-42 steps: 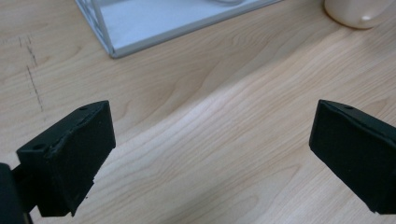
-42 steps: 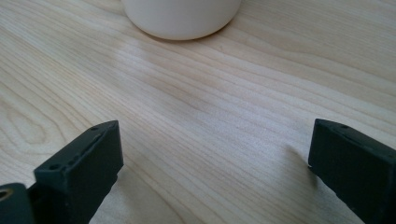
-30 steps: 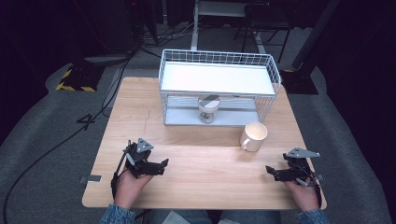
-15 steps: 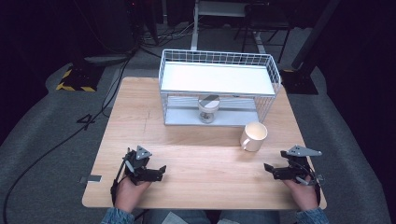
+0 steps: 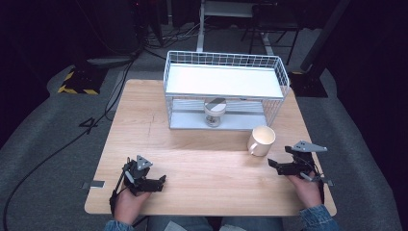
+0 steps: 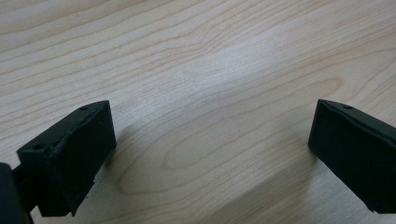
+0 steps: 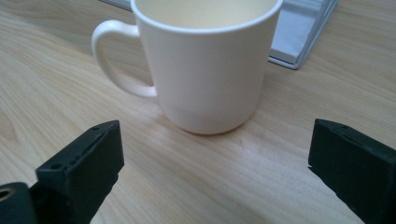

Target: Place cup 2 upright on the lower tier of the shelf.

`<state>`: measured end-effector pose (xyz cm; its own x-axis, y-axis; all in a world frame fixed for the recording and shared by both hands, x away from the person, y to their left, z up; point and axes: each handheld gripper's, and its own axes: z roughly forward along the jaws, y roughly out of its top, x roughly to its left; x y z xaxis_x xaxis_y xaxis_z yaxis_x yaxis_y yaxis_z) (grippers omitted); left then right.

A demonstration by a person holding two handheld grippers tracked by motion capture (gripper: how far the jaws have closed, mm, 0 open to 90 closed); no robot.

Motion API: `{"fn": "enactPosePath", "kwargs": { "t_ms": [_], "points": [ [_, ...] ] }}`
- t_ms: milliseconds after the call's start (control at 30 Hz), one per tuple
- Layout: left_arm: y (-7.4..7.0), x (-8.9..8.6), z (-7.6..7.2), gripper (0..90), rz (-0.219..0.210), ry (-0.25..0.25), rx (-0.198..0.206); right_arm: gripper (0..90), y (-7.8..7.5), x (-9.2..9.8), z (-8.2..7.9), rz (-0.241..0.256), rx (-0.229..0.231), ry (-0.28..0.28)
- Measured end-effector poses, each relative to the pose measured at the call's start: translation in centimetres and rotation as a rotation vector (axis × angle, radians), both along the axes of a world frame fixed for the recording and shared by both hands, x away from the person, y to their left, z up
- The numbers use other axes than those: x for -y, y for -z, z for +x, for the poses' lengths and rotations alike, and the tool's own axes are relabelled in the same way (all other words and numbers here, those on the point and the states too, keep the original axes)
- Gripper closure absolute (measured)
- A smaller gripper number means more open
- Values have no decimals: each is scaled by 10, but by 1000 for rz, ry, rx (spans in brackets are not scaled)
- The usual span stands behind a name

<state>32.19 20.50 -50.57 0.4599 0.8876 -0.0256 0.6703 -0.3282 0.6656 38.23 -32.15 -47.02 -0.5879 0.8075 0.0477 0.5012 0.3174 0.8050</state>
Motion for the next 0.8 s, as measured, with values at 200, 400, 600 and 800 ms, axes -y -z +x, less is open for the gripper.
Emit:
{"fn": "enactPosePath", "kwargs": {
  "t_ms": [200,400,600,800],
  "points": [
    [0,-1,0,1,1,2,-1,31,2,-7,15,4,17,-13],
    [1,-1,1,1,-1,9,-1,31,9,-13,31,9,8,-26],
    [1,-1,1,1,-2,8,-1,31,12,-21,42,18,14,-53],
    [1,0,0,1,-3,2,0,31,14,-29,50,28,34,-70]
  ]
}}
